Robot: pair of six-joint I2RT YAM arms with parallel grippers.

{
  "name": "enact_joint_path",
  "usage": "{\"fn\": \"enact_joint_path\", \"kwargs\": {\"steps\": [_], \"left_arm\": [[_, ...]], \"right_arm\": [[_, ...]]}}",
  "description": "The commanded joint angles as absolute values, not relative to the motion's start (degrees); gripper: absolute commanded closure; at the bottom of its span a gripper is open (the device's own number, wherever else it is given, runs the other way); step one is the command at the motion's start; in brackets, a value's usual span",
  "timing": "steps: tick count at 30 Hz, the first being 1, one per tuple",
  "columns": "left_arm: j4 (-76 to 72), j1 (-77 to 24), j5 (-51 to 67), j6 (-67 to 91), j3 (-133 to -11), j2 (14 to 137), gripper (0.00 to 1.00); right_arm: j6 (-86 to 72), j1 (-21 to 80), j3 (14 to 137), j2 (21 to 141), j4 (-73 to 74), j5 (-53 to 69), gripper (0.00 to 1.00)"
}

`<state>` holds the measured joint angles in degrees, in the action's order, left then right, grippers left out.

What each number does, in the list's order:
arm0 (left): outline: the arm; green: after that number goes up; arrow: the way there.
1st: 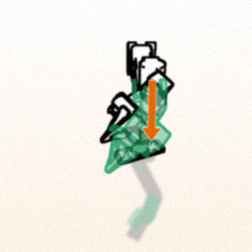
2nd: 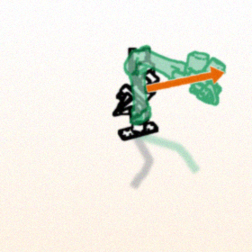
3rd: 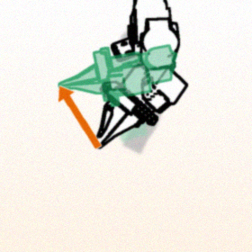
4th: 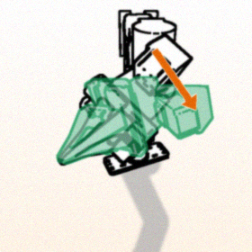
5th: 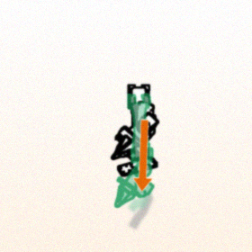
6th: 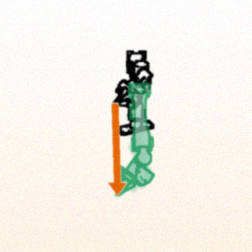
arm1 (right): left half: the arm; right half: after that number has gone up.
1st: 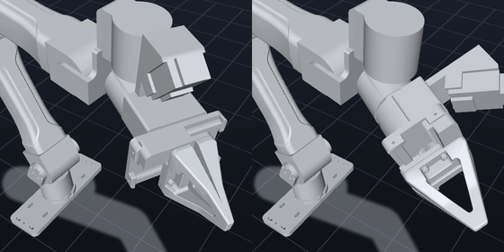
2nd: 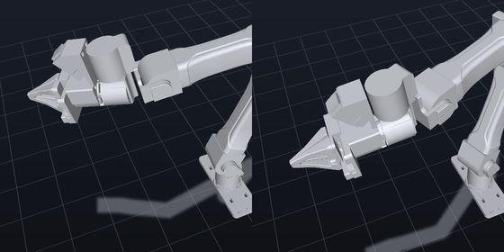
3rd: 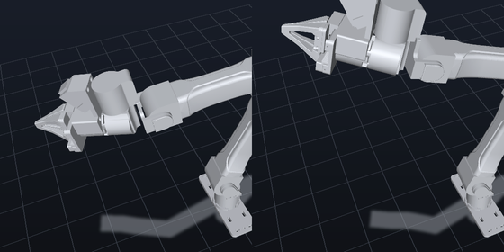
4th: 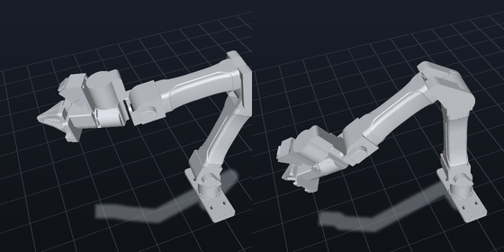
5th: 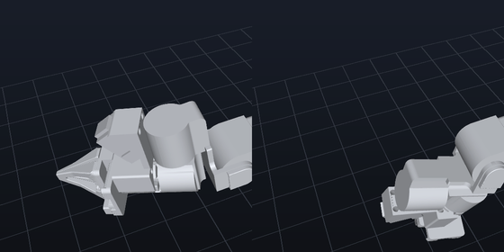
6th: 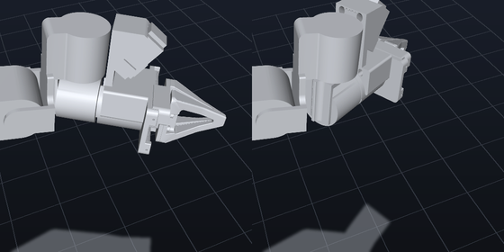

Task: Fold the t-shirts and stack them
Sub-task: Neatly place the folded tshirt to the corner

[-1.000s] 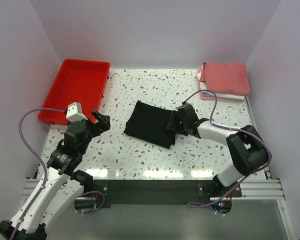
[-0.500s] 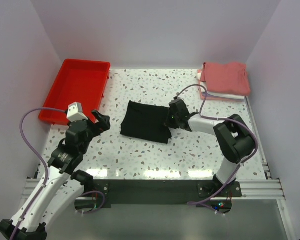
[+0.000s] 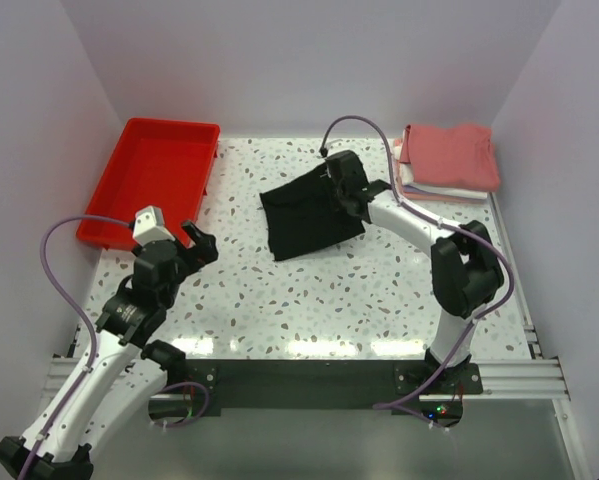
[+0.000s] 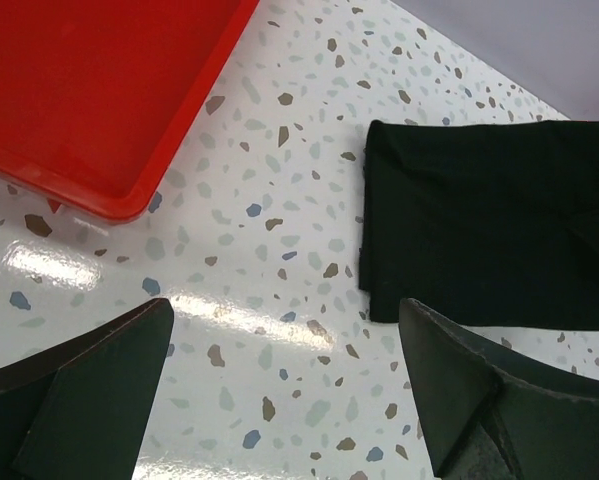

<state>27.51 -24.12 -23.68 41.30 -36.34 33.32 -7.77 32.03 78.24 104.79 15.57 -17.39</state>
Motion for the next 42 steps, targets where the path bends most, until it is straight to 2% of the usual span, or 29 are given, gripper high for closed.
{"fn": "enact_joint_path", "kwargs": {"steps": [1,8,16,25,28,36,42], "left_arm": [[28.6,-23.8,-26.0,42.4,-38.8,33.1,0.00],[31.8,-23.8,-29.7,44.1,-39.7,31.8,0.00],[34.8,-23.8,-32.6,43.8,-42.7,32.4,0.00],[35.5,-23.8,-34.0,43.9,-43.9,33.8,0.00],[35.9,-23.8,-33.8,43.9,-44.0,34.0,0.00],[35.4,-23.8,-32.3,43.9,-42.7,32.0,0.00],[34.9,-23.8,-31.4,43.9,-42.5,31.9,0.00]], "right_arm": [[8.1,29.5,83.3,105.6,18.8,-24.9,1.00],[14.7,20.3,92.2,107.6,20.3,-30.1,1.00],[30.9,17.8,100.7,113.9,14.3,-40.9,1.00],[34.3,15.8,114.3,120.8,11.5,-51.3,1.00],[39.1,15.6,114.4,120.6,6.6,-55.4,1.00],[40.5,15.4,114.0,115.9,5.1,-54.8,1.00],[33.3,14.6,118.6,113.4,12.0,-49.9,1.00]]}}
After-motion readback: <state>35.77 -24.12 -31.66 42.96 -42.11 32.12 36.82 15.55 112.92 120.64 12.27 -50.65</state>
